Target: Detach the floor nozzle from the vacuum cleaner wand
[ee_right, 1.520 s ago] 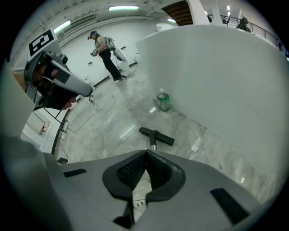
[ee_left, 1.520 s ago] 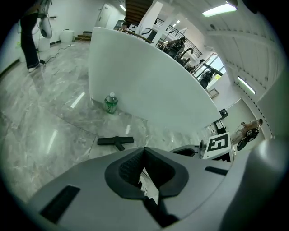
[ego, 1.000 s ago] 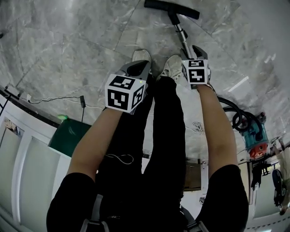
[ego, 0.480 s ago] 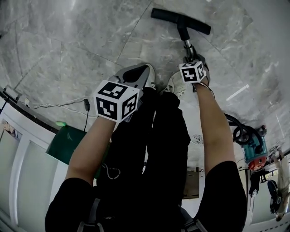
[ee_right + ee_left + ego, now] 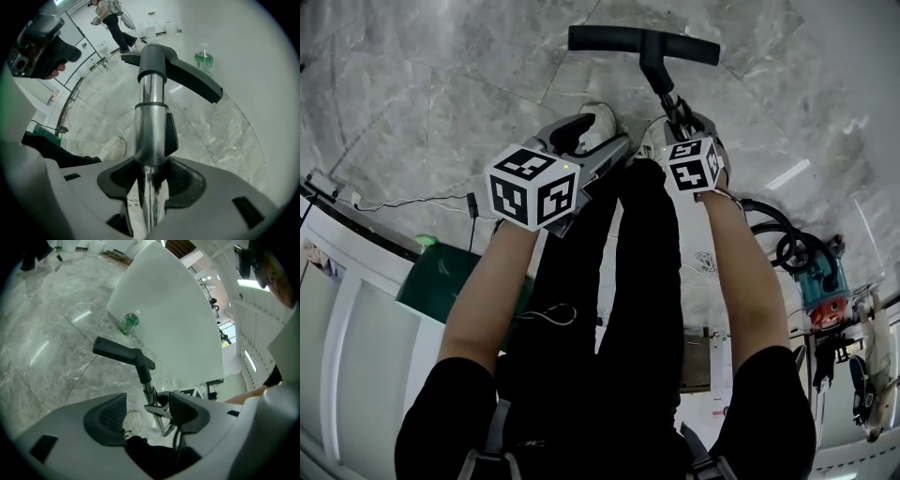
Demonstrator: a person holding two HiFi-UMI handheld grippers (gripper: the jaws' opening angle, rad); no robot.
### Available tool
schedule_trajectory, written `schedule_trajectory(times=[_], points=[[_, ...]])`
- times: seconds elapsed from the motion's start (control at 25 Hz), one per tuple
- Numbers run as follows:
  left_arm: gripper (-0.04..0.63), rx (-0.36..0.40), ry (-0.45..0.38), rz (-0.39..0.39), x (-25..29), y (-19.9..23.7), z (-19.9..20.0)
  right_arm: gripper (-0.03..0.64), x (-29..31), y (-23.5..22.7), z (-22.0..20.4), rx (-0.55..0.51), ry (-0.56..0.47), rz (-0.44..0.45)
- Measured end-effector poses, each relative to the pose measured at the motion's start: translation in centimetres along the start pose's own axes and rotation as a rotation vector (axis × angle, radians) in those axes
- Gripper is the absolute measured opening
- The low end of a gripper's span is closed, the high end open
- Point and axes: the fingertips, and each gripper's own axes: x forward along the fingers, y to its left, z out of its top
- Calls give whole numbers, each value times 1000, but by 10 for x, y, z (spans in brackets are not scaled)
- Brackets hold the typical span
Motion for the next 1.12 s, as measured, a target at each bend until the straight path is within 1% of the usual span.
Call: schedule_trajectory(times=[0.08, 0.16, 0.28, 0.36, 0.4, 0.52, 0.64, 0.76, 0.8, 0.84, 0.88, 0.92, 1.0, 1.08, 1.12], points=[[280, -43, -27, -37, -7, -21, 7, 186, -35, 14, 4, -4, -33, 36], [287, -61, -52, -73, -11, -44, 15, 186, -70, 27, 12, -18, -76, 75], [306, -108, -83, -155, -12, -73, 24, 186, -115, 46, 25, -42, -141, 127], [319, -160, -133, -207, -14, -88, 35, 186, -140, 62, 32, -56, -175, 163], [319, -183, -165, -221, -16, -92, 41, 186, -151, 72, 34, -66, -187, 186], [337, -215, -238, -216, -17, -98, 55, 186, -172, 99, 33, -93, -199, 243], [337, -230, -284, -220, -16, -100, 57, 186, -177, 115, 28, -58, -190, 272], [336, -268, -317, -282, -20, -104, 53, 186, -178, 131, 22, -10, -168, 320], [333, -263, -317, -304, -21, -106, 51, 186, -176, 137, 19, -9, -146, 346], [317, -235, -310, -312, -21, -107, 46, 186, -174, 142, 15, -20, -115, 379], [252, -189, -299, -305, -23, -108, 39, 186, -173, 149, 10, -41, -81, 416], [151, -137, -287, -295, -25, -108, 31, 186, -172, 155, 5, -66, -55, 452], [132, -65, -278, -311, -34, -108, 20, 186, -173, 166, 1, -116, -44, 516], [127, -20, -292, -363, -45, -113, 20, 186, -174, 175, 7, -136, -79, 598], [129, 4, -302, -399, -50, -121, 21, 186, -175, 182, 9, -131, -103, 663]])
